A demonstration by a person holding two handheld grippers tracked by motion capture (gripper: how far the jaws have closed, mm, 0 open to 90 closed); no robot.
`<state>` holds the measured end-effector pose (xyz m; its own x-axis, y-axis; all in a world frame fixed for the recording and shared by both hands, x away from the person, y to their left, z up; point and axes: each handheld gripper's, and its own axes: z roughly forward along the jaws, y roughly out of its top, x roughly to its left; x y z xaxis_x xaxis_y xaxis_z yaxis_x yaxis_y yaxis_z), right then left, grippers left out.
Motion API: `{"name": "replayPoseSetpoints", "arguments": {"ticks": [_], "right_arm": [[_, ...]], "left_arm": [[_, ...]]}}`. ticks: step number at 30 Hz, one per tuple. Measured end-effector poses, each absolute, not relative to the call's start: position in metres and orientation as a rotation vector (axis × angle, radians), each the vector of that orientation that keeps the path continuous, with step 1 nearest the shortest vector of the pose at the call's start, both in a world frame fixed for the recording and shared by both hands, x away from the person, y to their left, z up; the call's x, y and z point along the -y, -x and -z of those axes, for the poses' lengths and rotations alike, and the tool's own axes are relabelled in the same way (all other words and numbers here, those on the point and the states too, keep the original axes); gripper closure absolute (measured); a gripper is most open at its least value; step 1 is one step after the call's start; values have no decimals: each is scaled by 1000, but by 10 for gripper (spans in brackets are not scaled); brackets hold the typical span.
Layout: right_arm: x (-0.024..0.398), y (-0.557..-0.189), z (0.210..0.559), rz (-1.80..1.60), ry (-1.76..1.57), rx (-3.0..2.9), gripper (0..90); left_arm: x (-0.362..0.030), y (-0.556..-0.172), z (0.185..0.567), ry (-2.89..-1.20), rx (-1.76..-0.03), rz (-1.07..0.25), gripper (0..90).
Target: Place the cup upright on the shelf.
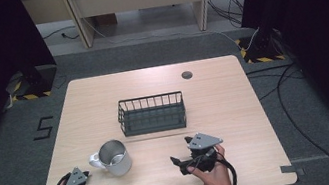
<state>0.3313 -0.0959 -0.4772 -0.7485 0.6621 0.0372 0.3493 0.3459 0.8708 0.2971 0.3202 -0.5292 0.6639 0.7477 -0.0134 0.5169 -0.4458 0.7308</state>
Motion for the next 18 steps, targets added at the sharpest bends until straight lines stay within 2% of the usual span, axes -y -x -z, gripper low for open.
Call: {"name": "replayPoseSetpoints", "arguments": {"ticks": [18], "right_arm": [[32,-339,467,-1502,-775,-2334,153]], "left_arm": [[-320,-297,529,-2148,-972,-406,0]]}}
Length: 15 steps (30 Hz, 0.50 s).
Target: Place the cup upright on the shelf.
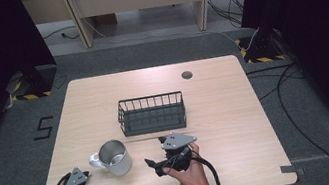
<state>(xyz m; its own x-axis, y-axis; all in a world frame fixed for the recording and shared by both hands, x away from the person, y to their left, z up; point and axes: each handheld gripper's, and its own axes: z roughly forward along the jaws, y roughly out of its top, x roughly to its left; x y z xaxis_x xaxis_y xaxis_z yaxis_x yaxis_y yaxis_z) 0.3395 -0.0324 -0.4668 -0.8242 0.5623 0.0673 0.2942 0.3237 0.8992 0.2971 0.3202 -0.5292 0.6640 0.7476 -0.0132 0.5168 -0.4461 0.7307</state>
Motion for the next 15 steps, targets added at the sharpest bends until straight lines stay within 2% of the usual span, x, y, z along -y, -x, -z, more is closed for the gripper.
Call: {"name": "replayPoseSetpoints", "arguments": {"ticks": [15], "right_arm": [[-14,-347,468,-1602,-720,-2356,152]], "left_arm": [[-320,-297,529,-2148,-973,-406,0]]}}
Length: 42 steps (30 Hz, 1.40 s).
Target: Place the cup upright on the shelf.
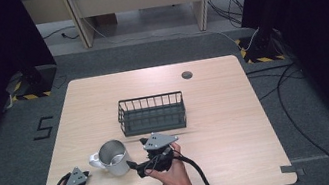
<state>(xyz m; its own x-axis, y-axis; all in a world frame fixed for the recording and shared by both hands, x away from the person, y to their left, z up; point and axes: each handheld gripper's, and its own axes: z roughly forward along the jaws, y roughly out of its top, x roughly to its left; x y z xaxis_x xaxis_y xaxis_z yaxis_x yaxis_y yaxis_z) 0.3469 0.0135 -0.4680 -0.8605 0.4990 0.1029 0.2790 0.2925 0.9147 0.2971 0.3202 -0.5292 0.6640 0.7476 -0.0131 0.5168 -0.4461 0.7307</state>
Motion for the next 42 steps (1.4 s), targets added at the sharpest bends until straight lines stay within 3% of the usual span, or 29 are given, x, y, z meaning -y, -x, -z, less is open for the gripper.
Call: {"name": "replayPoseSetpoints", "arguments": {"ticks": [26,42], "right_arm": [[-64,-354,468,-1604,-655,-2374,150],[-84,-364,477,-1596,-603,-2373,46]], "left_arm": [[-320,-297,529,-2148,-972,-404,0],[-320,-297,529,-2148,-972,-405,0]]}}
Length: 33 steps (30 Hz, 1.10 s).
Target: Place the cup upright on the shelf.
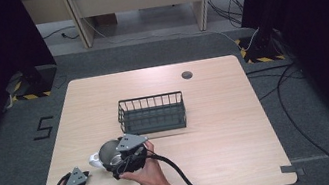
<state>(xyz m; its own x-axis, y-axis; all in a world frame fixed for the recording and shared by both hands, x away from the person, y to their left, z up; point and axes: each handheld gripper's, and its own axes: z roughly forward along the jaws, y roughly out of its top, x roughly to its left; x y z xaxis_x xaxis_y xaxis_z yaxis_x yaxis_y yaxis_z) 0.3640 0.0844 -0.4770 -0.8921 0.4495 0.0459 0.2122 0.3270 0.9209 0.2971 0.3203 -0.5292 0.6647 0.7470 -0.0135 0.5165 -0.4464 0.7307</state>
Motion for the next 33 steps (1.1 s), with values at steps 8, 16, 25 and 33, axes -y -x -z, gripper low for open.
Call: {"name": "replayPoseSetpoints", "arguments": {"ticks": [8,16,25,33], "right_arm": [[-94,-371,485,-1631,-608,-2382,45],[-96,-376,488,-1663,-597,-2392,53],[-89,-375,476,-1701,-583,-2341,61],[-75,-377,452,-1729,-587,-2330,62]], "left_arm": [[-320,-297,529,-2148,-971,-403,0],[-320,-297,529,-2148,-972,-404,0],[-320,-297,529,-2149,-970,-403,0],[-320,-297,529,-2150,-969,-404,0]]}}
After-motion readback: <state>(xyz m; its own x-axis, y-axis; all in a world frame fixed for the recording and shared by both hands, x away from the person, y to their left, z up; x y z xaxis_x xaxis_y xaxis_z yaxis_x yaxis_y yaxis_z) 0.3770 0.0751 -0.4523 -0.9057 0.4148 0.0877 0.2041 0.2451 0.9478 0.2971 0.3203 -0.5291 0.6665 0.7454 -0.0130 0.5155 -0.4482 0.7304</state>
